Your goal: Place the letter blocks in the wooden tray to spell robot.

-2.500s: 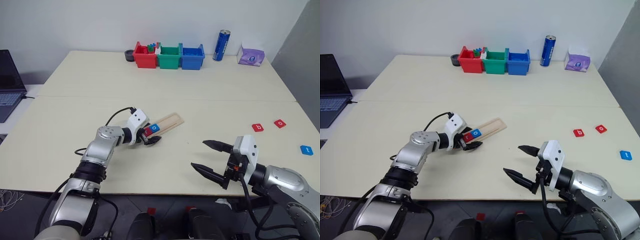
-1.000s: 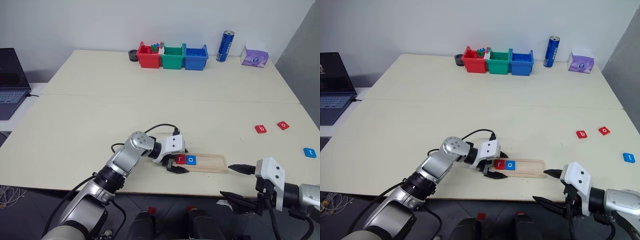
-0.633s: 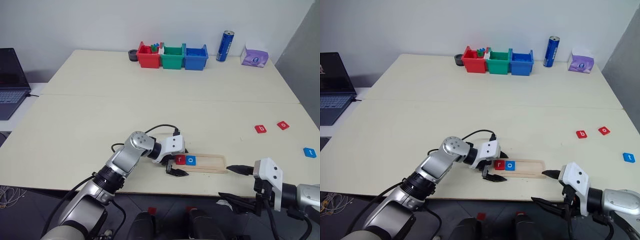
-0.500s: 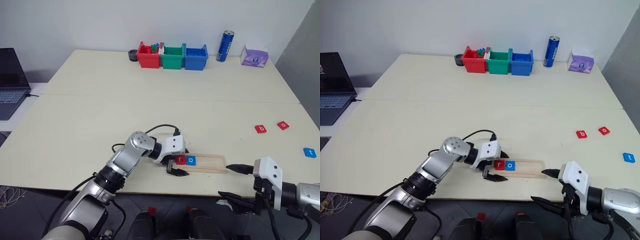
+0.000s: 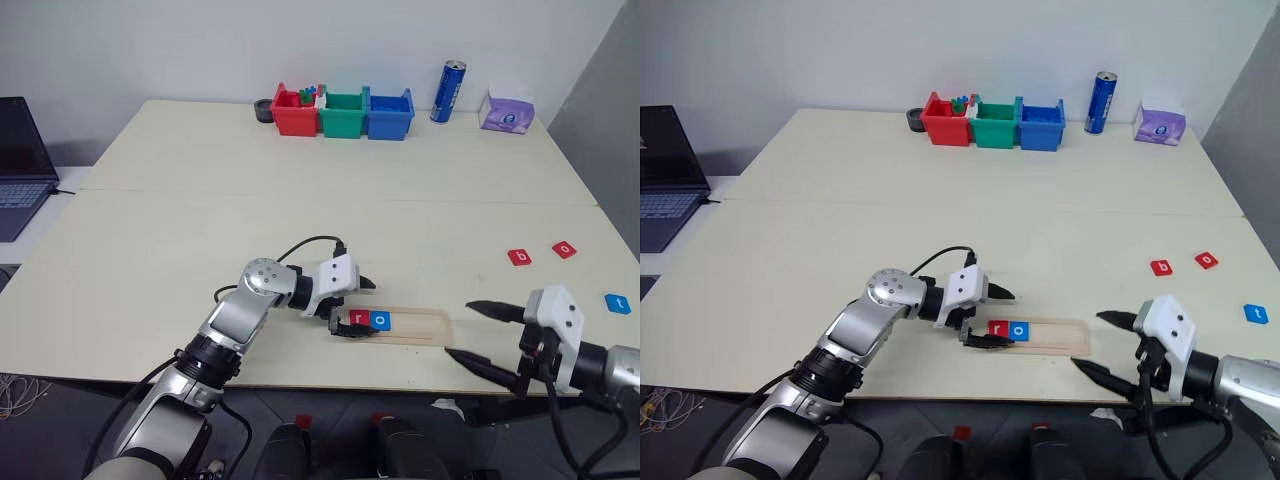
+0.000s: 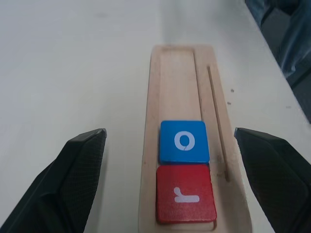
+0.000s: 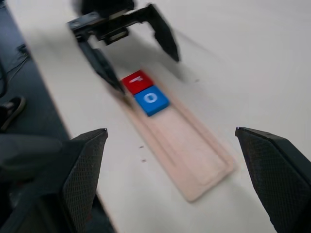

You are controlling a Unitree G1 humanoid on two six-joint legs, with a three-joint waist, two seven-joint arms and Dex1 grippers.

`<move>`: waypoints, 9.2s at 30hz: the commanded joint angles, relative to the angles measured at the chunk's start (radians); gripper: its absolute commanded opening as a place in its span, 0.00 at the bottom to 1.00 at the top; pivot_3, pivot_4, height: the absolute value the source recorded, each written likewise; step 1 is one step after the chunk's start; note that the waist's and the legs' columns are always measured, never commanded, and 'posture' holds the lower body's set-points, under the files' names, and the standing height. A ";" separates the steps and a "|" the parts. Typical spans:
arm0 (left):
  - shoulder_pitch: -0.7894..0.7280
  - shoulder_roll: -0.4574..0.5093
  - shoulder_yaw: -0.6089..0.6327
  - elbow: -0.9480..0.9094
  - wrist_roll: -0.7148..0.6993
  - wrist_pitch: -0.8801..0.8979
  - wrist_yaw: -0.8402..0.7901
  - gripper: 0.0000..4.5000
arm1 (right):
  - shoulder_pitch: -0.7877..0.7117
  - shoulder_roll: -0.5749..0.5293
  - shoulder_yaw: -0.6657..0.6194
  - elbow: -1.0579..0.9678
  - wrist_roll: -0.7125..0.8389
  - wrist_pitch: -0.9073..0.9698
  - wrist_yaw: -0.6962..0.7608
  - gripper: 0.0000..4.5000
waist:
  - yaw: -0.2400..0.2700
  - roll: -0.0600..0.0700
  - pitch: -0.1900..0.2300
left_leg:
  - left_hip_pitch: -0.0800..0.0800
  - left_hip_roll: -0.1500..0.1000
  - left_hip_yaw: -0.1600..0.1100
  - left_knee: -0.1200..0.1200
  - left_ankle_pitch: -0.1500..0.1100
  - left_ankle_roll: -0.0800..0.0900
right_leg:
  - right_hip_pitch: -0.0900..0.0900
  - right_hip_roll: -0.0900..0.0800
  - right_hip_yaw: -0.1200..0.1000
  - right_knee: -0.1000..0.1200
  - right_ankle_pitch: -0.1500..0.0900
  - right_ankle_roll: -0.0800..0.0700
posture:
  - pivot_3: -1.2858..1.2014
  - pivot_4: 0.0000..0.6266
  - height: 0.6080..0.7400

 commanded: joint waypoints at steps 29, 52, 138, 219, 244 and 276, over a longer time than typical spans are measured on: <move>0.238 0.278 0.275 -0.351 -0.330 0.177 0.022 0.99 | -0.775 0.186 0.139 1.196 -0.430 -0.113 -0.383 1.00 | -0.022 0.002 0.000 | 0.001 0.001 0.005 -0.002 0.000 0.000 | -0.002 0.000 0.004 0.000 0.003 -0.006 | 0.52 0.24 1.00; 0.318 0.314 0.264 -0.398 -0.350 0.111 -0.002 1.00 | -0.305 0.344 0.062 0.351 -0.327 0.212 -0.524 0.33 | -0.017 0.002 -0.001 | -0.001 0.003 -0.003 -0.004 0.000 0.000 | -0.002 -0.001 0.001 0.000 0.001 -0.007 | 0.52 0.24 1.00; 0.296 0.306 0.199 -0.314 -0.269 0.002 -0.016 1.00 | -0.144 -0.238 0.209 0.355 -0.371 -0.170 0.239 1.00 | -0.021 -0.001 0.000 | 0.002 0.001 0.002 -0.002 0.000 0.000 | -0.001 0.000 0.002 0.000 -0.001 -0.003 | 0.52 0.24 1.00; 0.363 0.298 0.220 -0.299 -0.212 -0.025 0.031 1.00 | -0.722 -0.027 0.629 0.327 -0.417 0.053 0.369 0.99 | -0.020 0.000 0.001 | 0.001 0.003 -0.002 -0.002 0.000 0.000 | -0.001 -0.001 0.000 0.000 0.000 -0.004 | 0.52 0.24 1.00; 0.350 0.294 0.213 -0.280 -0.204 -0.038 0.031 1.00 | -0.496 -0.066 0.652 0.143 -0.419 0.132 0.208 0.01 | -0.019 0.000 0.001 | 0.001 0.002 -0.001 -0.002 0.000 0.000 | -0.001 -0.001 -0.001 0.000 -0.001 -0.003 | 0.52 0.24 1.00; 0.362 0.299 0.221 -0.298 -0.210 -0.033 0.040 1.00 | -0.528 -0.043 0.502 0.153 -0.315 0.138 0.199 0.01 | -0.018 0.000 0.001 | 0.001 0.002 -0.002 -0.002 0.000 0.000 | -0.001 -0.001 -0.001 0.000 -0.001 -0.003 | 0.52 0.24 1.00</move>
